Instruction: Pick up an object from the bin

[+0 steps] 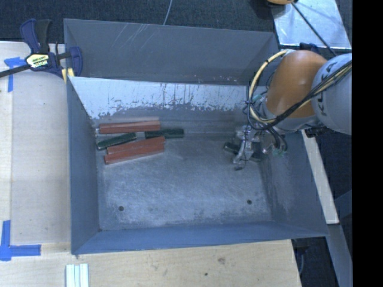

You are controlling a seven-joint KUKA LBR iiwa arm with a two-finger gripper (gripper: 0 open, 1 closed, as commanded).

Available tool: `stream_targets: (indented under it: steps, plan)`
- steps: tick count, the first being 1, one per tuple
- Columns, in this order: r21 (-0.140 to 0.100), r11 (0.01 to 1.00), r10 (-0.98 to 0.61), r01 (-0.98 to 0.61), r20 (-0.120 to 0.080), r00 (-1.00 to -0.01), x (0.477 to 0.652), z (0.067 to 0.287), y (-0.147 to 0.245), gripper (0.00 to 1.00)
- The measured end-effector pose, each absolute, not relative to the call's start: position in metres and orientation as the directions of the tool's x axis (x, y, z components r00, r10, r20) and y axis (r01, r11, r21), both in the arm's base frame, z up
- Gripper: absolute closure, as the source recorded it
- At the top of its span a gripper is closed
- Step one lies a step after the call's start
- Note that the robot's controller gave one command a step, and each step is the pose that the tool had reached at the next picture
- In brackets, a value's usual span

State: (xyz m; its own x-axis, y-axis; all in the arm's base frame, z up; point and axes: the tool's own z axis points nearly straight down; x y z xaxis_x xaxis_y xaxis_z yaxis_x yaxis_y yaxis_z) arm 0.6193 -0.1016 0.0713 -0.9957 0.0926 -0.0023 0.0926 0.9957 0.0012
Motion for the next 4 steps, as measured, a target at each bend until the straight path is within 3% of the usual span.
stream_targets:
  steps: [2,4]
  plan:
    - [0.002,0.996,0.093,0.093,-0.002,-0.996,0.619,0.073,-0.101,1.00]
    - [0.000,0.996,0.093,0.093,-0.002,-0.996,0.619,0.100,-0.102,1.00]
